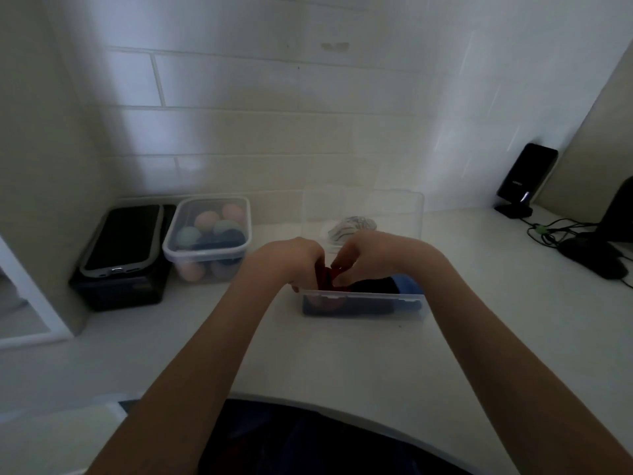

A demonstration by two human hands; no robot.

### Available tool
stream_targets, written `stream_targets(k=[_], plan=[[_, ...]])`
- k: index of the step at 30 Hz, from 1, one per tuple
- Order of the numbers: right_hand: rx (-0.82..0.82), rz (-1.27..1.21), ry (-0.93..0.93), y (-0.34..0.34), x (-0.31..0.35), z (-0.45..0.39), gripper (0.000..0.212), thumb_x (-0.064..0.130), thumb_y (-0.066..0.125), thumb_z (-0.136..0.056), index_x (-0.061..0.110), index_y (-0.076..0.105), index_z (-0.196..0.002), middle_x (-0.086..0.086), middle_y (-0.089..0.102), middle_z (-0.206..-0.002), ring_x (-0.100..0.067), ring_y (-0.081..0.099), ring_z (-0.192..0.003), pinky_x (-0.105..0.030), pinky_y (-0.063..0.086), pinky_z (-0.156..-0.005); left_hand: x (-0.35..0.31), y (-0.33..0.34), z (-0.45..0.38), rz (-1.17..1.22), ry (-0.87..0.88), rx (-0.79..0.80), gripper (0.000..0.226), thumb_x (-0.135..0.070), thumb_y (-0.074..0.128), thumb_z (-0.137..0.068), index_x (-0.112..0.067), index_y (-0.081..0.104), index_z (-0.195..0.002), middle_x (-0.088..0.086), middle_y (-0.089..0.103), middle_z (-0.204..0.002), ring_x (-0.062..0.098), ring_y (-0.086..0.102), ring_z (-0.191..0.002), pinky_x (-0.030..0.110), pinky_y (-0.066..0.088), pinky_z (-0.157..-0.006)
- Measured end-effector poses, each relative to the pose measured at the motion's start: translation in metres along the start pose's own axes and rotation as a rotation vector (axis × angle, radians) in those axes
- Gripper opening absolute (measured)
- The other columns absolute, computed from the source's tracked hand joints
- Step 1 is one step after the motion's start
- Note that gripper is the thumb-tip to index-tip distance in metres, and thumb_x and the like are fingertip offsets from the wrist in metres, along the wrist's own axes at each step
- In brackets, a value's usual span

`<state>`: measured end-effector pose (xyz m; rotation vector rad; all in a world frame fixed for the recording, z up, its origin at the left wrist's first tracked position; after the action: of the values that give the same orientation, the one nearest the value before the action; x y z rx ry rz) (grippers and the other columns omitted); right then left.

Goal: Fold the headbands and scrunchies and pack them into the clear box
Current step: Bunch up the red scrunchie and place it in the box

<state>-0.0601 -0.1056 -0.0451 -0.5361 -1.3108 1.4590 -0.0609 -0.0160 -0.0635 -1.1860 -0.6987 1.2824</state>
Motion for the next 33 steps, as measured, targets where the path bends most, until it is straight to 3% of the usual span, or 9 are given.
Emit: stream_targets(k=[2,8,13,17,21,24,27,30,33], plan=[[-0.049,0.094,0.02,0.007,0.002,-0.007,0.038,0.036,0.072,-0.076,0.019,0.069,-0.11,0.001,0.067,-0.09,-0.013,0.057,-0.076,-0.022,0.045,-0.066,0.0,0.0,0.0,0.003,-0.003,0.006,0.047,-0.027,0.073,-0.076,-0.015,0.06,-0.119,0.005,0.065,-0.114,0.019,0.064,-0.097,0.025,0.045,-0.071],[-0.04,0.254,0.09,0.015,0.001,-0.013,0.04,0.032,0.066,-0.08,0.019,0.064,-0.118,-0.006,0.066,-0.113,-0.023,0.061,-0.1,-0.03,0.048,-0.079,-0.002,0.0,0.001,-0.01,0.019,0.008,0.04,-0.024,0.065,-0.082,-0.015,0.059,-0.12,0.006,0.065,-0.116,0.018,0.064,-0.097,0.025,0.045,-0.071],[-0.01,0.249,0.077,0.016,0.003,-0.009,0.04,0.031,0.06,-0.086,0.017,0.06,-0.123,-0.008,0.063,-0.12,-0.026,0.059,-0.106,-0.033,0.047,-0.088,0.001,-0.004,0.015,0.05,0.134,0.005,0.042,-0.033,0.062,-0.084,-0.021,0.055,-0.123,-0.004,0.059,-0.116,0.014,0.055,-0.092,0.027,0.044,-0.083],[-0.007,0.196,0.05,0.017,0.001,-0.006,0.048,0.033,0.067,-0.082,0.021,0.056,-0.127,-0.003,0.06,-0.125,-0.023,0.056,-0.109,-0.032,0.045,-0.092,0.015,-0.023,0.033,0.294,0.207,-0.286,0.027,-0.02,0.064,-0.084,-0.025,0.064,-0.111,-0.013,0.062,-0.094,0.002,0.056,-0.075,0.018,0.042,-0.071],[-0.041,-0.046,-0.016,-0.003,0.003,0.016,0.056,0.028,0.074,-0.077,0.027,0.053,-0.128,0.011,0.054,-0.102,-0.01,0.054,-0.082,-0.021,0.042,-0.08,0.028,-0.026,0.043,0.485,0.209,-0.605,0.011,-0.019,0.063,-0.084,-0.028,0.068,-0.09,-0.02,0.06,-0.076,0.004,0.057,-0.065,0.014,0.042,-0.061],[-0.195,-0.278,-0.031,-0.033,-0.019,0.044,0.044,0.018,0.074,-0.077,0.035,0.056,-0.114,0.018,0.057,-0.073,-0.003,0.052,-0.056,-0.01,0.042,-0.056,0.03,-0.015,0.042,0.559,0.202,-0.662,0.014,-0.016,0.064,-0.082,-0.028,0.067,-0.088,-0.02,0.06,-0.073,0.005,0.052,-0.057,0.009,0.039,-0.053],[-0.511,-0.367,0.062,-0.062,-0.072,0.06,0.022,0.018,0.071,-0.081,0.026,0.066,-0.101,0.002,0.06,-0.055,-0.008,0.044,-0.043,-0.018,0.037,-0.048,0.034,-0.007,0.041,0.653,0.202,-0.696,0.019,-0.011,0.062,-0.082,-0.028,0.067,-0.089,-0.017,0.062,-0.077,0.006,0.051,-0.055,0.012,0.041,-0.054],[-0.745,-0.406,0.196,-0.062,-0.118,0.06,0.007,0.014,0.066,-0.083,0.019,0.068,-0.086,-0.001,0.058,-0.057,-0.012,0.046,-0.047,-0.021,0.033,-0.049,0.034,-0.005,0.041,0.717,0.217,-0.749,0.026,-0.004,0.06,-0.082,-0.028,0.067,-0.089,-0.014,0.063,-0.08,0.005,0.05,-0.055,0.012,0.042,-0.054],[-0.693,-0.414,0.196,-0.039,-0.133,0.04,0.018,0.007,0.063,-0.082,0.024,0.065,-0.074,-0.001,0.062,-0.067,-0.013,0.053,-0.053,-0.021,0.037,-0.051,0.029,-0.012,0.049,0.692,0.269,-0.828,0.026,0.0,0.06,-0.08,-0.024,0.069,-0.085,-0.012,0.061,-0.082,0.004,0.049,-0.063,0.008,0.038,-0.056]])
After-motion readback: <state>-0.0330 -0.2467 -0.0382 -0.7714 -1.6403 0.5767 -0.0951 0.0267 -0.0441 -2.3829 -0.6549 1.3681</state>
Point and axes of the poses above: each hand's wrist, its own z-axis away from the middle knuckle, its own y-axis out of the palm, x = y × z, the point moved 8 cm from there along -z, towards the middle knuckle
